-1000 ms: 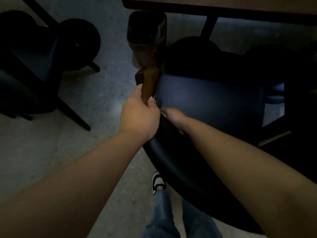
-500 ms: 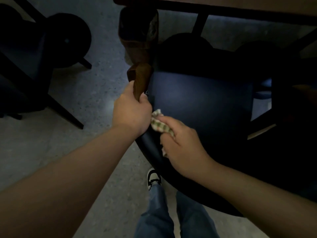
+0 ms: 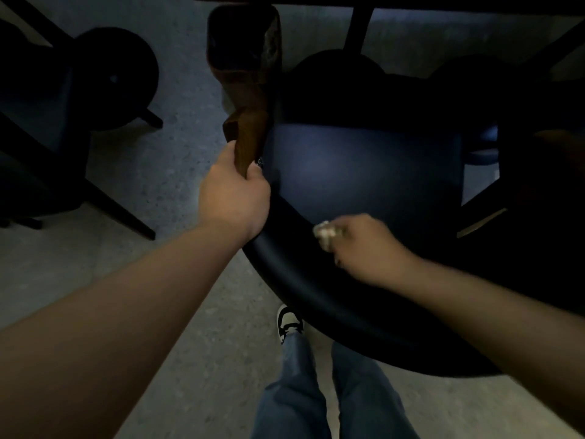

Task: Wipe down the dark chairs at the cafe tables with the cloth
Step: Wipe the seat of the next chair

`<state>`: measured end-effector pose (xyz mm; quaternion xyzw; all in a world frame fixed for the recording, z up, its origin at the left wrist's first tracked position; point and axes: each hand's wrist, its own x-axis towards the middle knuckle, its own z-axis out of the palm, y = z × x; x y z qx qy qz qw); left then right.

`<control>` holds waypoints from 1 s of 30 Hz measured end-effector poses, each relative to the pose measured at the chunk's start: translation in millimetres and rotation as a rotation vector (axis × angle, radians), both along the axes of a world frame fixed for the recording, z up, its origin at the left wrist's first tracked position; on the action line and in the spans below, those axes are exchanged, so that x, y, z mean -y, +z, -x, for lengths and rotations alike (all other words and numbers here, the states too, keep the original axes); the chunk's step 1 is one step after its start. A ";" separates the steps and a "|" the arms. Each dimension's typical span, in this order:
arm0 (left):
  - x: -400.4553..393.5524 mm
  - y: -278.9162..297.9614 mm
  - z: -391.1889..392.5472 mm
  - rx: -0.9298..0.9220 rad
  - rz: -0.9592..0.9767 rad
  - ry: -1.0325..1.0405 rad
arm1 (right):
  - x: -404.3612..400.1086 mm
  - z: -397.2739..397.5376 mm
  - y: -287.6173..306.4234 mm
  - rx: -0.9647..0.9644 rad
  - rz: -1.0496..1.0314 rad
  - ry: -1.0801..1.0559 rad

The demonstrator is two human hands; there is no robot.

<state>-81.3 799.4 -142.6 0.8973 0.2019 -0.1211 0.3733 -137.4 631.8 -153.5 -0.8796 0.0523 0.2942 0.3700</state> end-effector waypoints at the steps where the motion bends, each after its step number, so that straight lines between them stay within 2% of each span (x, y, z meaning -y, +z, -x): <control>1: 0.4 0.1 0.1 -0.001 0.002 0.000 | 0.5 -14.8 -12.2 -0.073 0.047 -0.029; 4: 0.1 -0.1 0.2 0.002 -0.003 0.009 | -31.5 -53.7 -47.7 -0.141 -0.054 -0.143; 6: 0.0 -0.1 0.6 0.014 -0.015 0.004 | -53.9 -62.6 -65.3 -0.136 -0.080 -0.133; 10: 0.5 2.7 -0.1 0.002 -0.011 -0.001 | -34.9 -49.0 -75.3 -0.137 0.019 -0.026; 14: 0.8 4.2 1.3 0.012 0.011 -0.001 | 9.0 -36.4 -77.8 -0.314 0.210 0.127; 18: 0.8 4.9 1.7 0.021 -0.003 -0.004 | -23.8 -47.0 -82.0 -0.198 0.027 -0.020; 23: 1.4 5.8 1.1 0.000 -0.043 -0.040 | -15.0 -40.1 -82.0 -0.155 0.069 0.069; 26: 5.1 11.1 3.4 0.081 -0.182 -0.203 | 16.6 -27.1 -79.7 -0.213 0.145 0.183; 30: 10.9 12.7 2.3 0.244 -0.455 -0.614 | 46.2 -15.6 -74.6 -0.292 0.301 0.317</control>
